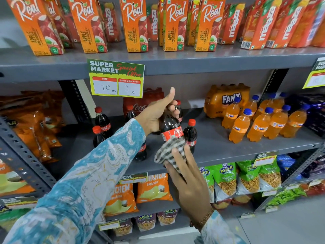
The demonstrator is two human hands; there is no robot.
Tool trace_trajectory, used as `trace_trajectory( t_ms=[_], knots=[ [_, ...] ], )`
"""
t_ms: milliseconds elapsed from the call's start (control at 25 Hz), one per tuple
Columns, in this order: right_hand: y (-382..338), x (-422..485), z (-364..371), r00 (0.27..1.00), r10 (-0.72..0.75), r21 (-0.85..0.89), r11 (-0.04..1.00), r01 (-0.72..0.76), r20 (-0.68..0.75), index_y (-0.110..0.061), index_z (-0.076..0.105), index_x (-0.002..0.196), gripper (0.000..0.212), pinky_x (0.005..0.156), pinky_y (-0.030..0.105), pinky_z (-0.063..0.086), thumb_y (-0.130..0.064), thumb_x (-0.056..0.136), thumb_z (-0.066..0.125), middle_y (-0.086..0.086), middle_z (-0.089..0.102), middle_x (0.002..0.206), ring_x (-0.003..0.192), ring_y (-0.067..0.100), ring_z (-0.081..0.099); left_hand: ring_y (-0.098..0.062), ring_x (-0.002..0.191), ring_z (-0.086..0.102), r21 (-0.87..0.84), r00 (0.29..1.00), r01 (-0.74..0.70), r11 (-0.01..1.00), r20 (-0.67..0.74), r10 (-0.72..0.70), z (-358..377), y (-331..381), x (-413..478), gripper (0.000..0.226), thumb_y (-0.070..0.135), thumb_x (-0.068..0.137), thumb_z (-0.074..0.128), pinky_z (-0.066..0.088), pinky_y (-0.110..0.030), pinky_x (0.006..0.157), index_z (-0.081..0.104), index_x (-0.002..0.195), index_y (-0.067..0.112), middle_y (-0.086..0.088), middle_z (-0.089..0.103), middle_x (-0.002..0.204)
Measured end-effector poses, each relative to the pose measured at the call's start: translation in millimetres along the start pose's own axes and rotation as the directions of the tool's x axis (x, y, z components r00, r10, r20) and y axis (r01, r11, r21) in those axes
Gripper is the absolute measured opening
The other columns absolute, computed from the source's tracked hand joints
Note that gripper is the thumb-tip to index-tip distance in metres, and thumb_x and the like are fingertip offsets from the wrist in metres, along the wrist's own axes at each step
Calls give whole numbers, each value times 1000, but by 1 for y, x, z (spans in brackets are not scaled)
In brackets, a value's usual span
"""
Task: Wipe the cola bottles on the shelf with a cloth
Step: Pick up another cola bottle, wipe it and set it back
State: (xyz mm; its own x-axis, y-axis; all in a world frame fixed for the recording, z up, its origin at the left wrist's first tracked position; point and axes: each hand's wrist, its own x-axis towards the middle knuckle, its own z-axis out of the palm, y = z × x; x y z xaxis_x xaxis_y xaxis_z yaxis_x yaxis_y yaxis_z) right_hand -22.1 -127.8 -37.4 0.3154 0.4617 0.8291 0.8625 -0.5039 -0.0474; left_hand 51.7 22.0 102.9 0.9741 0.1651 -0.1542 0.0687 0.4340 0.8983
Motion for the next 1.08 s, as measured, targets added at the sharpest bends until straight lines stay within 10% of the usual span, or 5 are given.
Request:
trace_trajectory(
  t_ms=[160,400,560,840,1080],
  knots=[
    [0,54,2,996,51,-60,997,-55,-68,-11,64,121,35,103,58,39,-2,88,61,20,45,141,133,47,35,-13,61,62,82,998,-13,997,61,8,-2,-5,-3,41,53,81,60,53,-30,74,56,68,15,5,52,52],
    [3,18,17,999,38,-132,991,-36,17,-3,61,122,40,105,59,36,7,94,35,19,44,143,135,48,30,-10,48,58,154,999,-6,988,-33,11,5,-7,-6,40,46,83,62,52,-23,59,54,64,12,5,51,42],
    [0,-8,17,995,49,-29,999,-46,87,-1,61,118,55,101,58,40,17,67,69,18,46,142,137,45,30,-12,44,54,66,995,-38,997,-85,44,0,-7,-2,37,37,84,65,50,-20,45,53,63,8,3,49,40],
    [9,37,25,999,25,-40,999,-24,29,-5,59,125,41,102,60,38,2,85,61,22,40,145,136,48,28,-13,52,60,111,994,-49,993,-89,59,-9,-12,0,37,42,79,69,51,-22,52,58,66,9,2,56,46],
    [13,-30,40,982,89,15,996,-93,169,-5,67,109,51,91,50,51,11,62,79,7,54,137,134,38,38,-15,59,59,228,980,-82,970,-161,121,-12,-5,10,34,39,77,72,54,-25,56,58,66,10,3,59,46]
  ],
)
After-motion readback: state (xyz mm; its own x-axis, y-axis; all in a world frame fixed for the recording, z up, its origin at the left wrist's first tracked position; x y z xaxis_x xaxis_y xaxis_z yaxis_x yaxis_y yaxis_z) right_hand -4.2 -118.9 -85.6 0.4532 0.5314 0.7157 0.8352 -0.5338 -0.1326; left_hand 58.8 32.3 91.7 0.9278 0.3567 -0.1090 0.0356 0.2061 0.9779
